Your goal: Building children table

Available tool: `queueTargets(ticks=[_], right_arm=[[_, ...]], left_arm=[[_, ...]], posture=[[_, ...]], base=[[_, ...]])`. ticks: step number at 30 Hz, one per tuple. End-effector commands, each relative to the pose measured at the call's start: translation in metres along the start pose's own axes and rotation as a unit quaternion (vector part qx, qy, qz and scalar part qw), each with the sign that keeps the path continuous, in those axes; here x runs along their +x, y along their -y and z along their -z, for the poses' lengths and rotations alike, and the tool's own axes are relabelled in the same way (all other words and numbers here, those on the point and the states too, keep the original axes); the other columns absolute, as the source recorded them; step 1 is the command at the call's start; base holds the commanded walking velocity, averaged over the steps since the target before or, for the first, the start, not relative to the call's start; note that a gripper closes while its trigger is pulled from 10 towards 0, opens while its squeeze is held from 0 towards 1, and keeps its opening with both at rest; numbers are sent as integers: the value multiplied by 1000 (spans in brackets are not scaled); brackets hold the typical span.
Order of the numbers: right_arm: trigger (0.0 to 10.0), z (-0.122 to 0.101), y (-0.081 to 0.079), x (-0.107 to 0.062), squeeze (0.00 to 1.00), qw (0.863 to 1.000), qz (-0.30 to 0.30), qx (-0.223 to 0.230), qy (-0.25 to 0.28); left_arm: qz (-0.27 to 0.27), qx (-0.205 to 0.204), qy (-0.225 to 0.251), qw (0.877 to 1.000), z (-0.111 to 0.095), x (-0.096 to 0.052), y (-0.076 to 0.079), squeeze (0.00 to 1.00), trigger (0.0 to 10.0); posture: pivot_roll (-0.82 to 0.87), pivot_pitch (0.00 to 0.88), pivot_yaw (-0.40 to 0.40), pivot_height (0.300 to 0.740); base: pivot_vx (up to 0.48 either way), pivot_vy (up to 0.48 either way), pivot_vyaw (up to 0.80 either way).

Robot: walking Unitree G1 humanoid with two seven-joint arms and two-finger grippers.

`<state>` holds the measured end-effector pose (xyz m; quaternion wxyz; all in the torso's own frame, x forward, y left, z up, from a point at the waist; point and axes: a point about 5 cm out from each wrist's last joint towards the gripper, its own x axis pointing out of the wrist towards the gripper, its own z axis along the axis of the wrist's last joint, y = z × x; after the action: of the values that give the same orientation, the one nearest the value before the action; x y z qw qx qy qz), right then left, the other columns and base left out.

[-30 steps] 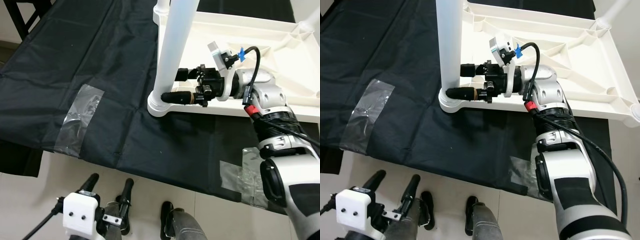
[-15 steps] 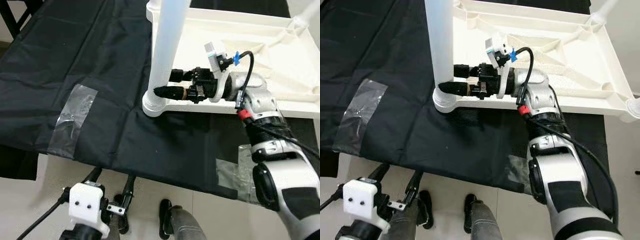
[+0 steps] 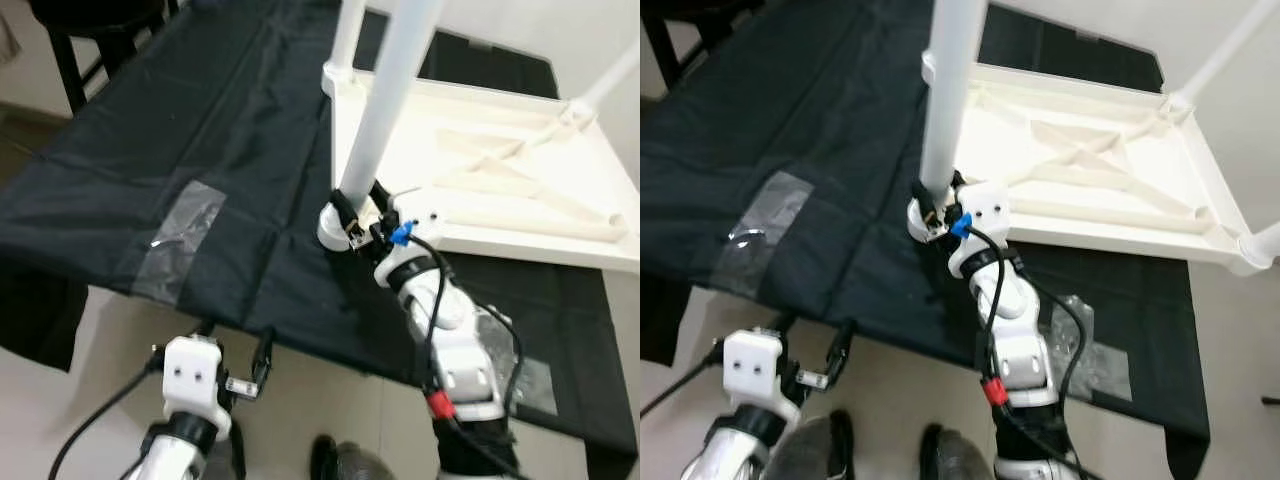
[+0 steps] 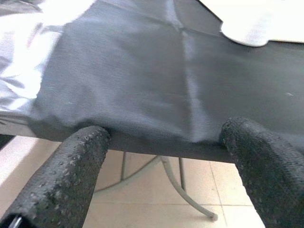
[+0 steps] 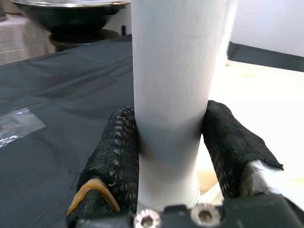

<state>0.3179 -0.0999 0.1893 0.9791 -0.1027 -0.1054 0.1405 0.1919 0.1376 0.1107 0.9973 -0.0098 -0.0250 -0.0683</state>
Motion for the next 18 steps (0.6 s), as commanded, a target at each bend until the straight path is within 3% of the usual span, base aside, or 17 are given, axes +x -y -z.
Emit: queueTargets(ticks=[1, 3, 5, 6, 7, 8, 13, 14, 15, 18], right_arm=[[0, 39, 13, -13, 0, 995, 30, -21, -91], [0, 32, -4, 2, 0, 995, 31, 16, -95], [0, 32, -4, 2, 0, 995, 31, 16, -95], [667, 30, -12, 2, 0, 994, 24, 27, -105], [667, 30, -12, 2, 0, 994, 24, 27, -105], [9961, 28, -20, 0, 0, 993, 13, 38, -113], [10000, 13, -34, -3, 0, 990, -46, 99, -90], [10000, 1, -38, -1, 98, 984, -99, 140, -51], [10000, -8, -35, 0, 1000, 978, -134, 161, -16], [10000, -17, -27, 2, 1000, 972, -166, 165, 15]], left_arm=[[1, -10, -9, 1000, 5, -3, 1, 0, 10000], [-7, -2, -4, 1000, 10, 9, -7, 0, 10000], [-7, -2, -4, 1000, 10, 9, -7, 0, 10000], [-10, 1, -3, 1000, 10, 13, -8, 0, 10000], [-10, 1, -3, 1000, 10, 13, -8, 0, 10000], [-10, 3, -2, 1000, 11, 15, -9, 0, 10000], [-8, 5, -1, 1000, 12, 17, -7, 0, 10000], [-6, 4, 1, 1000, 11, 16, -5, 0, 10000], [-5, 3, 2, 1000, 11, 14, -4, 0, 10000], [-4, 1, 3, 1000, 10, 13, -1, 0, 10000]], posture=[[80, 131, -162, 740], [91, 78, -167, 740], [91, 78, -167, 740], [90, 72, -161, 740], [90, 72, -161, 740], [88, 73, -158, 740], [83, 84, -151, 740], [81, 97, -148, 740], [79, 106, -148, 740], [84, 119, -150, 740]], base=[[0, 0, 0], [0, 0, 0], [0, 0, 0], [0, 0, 0], [0, 0, 0], [0, 0, 0], [0, 0, 0], [0, 0, 0], [0, 0, 0], [0, 0, 0]])
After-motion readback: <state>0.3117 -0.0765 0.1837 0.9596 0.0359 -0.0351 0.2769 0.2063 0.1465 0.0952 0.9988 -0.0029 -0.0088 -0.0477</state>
